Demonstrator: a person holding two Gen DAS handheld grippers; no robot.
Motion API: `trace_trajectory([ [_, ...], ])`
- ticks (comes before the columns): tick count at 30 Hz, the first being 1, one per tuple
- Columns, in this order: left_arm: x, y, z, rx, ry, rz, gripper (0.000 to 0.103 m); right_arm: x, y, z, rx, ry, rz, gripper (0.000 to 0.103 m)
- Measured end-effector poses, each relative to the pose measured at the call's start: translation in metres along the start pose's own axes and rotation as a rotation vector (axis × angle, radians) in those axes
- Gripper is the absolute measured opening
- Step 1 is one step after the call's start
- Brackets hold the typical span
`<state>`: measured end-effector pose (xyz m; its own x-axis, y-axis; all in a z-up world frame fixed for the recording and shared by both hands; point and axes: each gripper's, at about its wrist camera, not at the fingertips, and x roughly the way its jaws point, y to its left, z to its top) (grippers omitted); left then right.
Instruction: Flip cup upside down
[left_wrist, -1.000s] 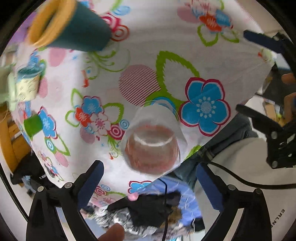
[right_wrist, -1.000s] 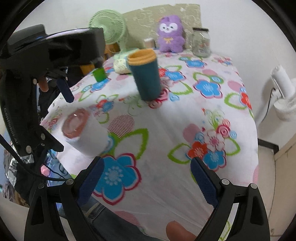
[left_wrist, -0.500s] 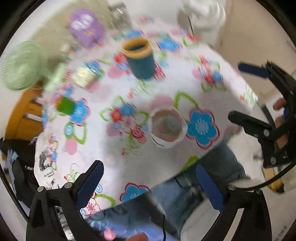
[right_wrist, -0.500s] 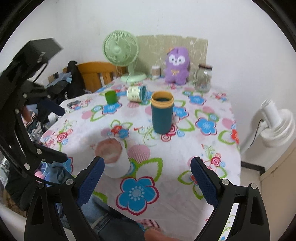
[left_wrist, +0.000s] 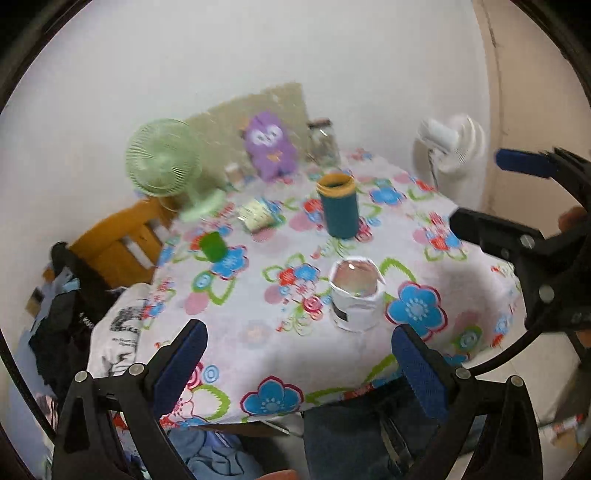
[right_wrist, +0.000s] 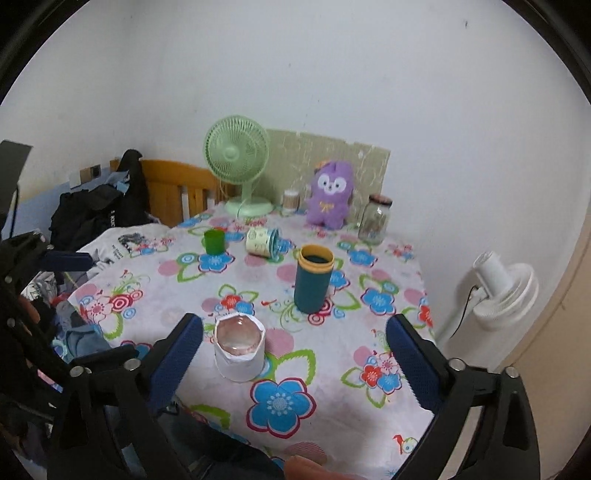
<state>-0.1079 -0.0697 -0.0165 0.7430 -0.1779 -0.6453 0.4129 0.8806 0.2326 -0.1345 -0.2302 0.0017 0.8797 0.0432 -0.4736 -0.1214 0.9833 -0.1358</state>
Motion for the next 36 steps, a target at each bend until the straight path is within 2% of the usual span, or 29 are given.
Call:
trace_trajectory([
  [4,-0.015,0.01,-0.011,-0.1,-0.078,0.058,0.101,-0.013,0.008,-0.001,-0.004,-0.031,-0.016,0.102],
  [11,-0.034,0.043,-0.023,-0.361,-0.179,0.055,0.103,-0.028,0.013,-0.003,0.014,-0.067,-0.035,0.102],
  [15,-0.047,0.049,-0.02,-0.405,-0.238,0.075,0.103,-0.037,0.012,-0.002,0.034,-0.101,-0.05,0.102],
  [18,-0.056,0.052,-0.017,-0.437,-0.277,0.059,0.103,-0.04,0.007,-0.003,0.042,-0.126,-0.111,0.103],
  [21,-0.06,0.056,-0.015,-0.46,-0.293,0.034,0.103,-0.036,-0.008,-0.006,0.077,-0.111,-0.176,0.103],
  [24,-0.06,0.057,-0.012,-0.463,-0.303,0.063,0.103,-0.038,-0.014,-0.008,0.103,-0.102,-0.104,0.103],
  [26,-0.06,0.055,-0.01,-0.463,-0.312,0.107,0.103,-0.042,-0.01,-0.007,0.099,-0.113,-0.062,0.103],
  [30,-0.062,0.055,-0.011,-0.485,-0.328,0.145,0.103,-0.05,0.0,-0.005,0.105,-0.135,0.007,0.103],
  [36,-0.06,0.055,-0.014,-0.496,-0.315,0.173,0.103,-0.053,0.007,-0.006,0.112,-0.135,0.01,0.103],
])
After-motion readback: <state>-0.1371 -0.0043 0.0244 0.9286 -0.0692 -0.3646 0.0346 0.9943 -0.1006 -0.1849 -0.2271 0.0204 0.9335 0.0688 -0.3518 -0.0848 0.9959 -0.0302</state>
